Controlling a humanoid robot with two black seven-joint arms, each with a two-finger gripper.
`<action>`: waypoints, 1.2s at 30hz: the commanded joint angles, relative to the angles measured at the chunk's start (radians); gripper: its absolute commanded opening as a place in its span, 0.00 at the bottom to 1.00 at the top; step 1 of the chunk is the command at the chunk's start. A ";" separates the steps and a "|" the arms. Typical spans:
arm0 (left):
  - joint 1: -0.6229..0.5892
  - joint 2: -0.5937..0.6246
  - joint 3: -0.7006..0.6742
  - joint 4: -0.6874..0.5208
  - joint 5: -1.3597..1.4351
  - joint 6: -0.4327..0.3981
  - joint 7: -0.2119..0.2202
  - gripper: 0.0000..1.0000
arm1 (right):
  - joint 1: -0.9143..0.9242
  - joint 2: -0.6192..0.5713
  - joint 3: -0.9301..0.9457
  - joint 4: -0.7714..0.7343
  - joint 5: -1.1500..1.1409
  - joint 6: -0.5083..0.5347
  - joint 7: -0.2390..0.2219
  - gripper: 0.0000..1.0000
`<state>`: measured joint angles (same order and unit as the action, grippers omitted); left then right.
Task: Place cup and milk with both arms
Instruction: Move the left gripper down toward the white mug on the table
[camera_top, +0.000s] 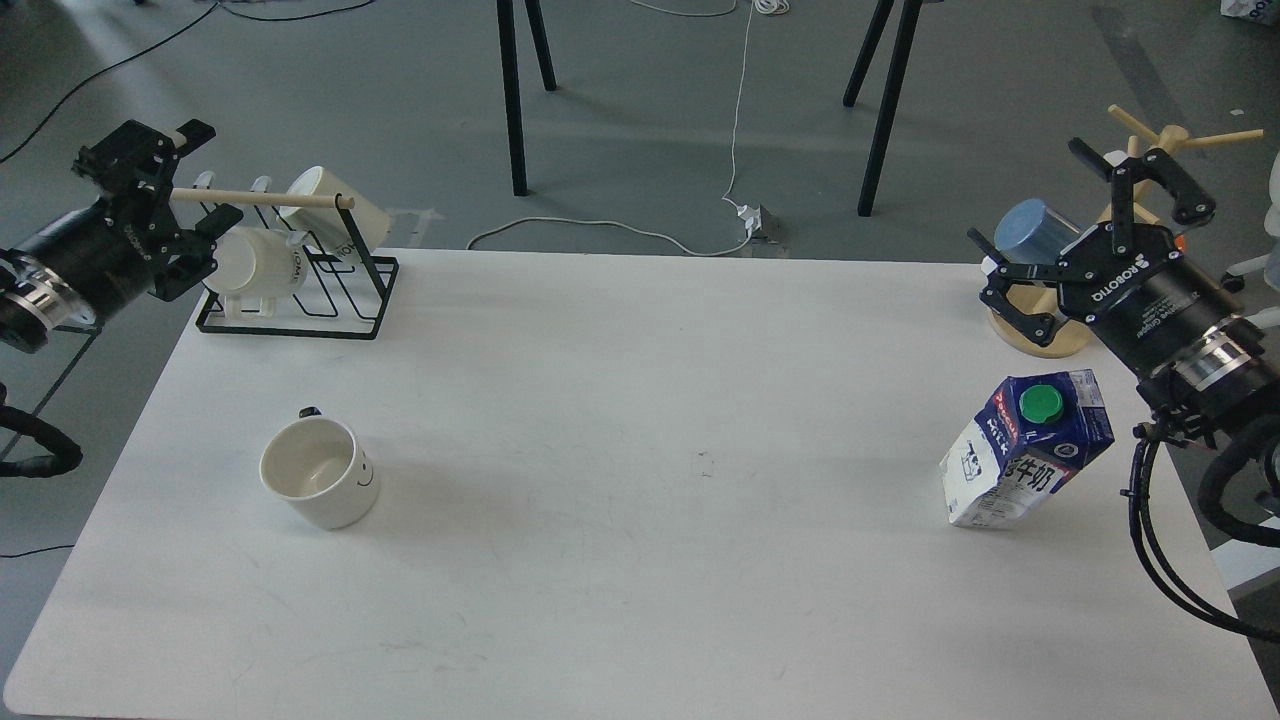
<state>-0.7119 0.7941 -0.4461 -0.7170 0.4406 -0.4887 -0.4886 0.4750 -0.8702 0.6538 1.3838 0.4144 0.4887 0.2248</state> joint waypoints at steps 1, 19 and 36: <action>0.000 0.010 0.000 0.017 -0.011 0.000 0.000 0.99 | 0.002 0.000 0.003 0.009 0.001 0.000 0.001 0.98; -0.023 0.091 -0.017 0.174 0.192 0.000 0.000 0.99 | -0.006 0.022 0.014 0.014 0.001 0.000 0.007 0.98; -0.006 0.301 0.053 -0.291 1.166 0.000 0.000 0.99 | -0.012 0.020 0.015 0.004 -0.002 0.000 0.005 0.98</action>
<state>-0.7562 1.0825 -0.4359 -0.9652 1.4423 -0.4888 -0.4891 0.4667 -0.8505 0.6704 1.3910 0.4130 0.4887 0.2301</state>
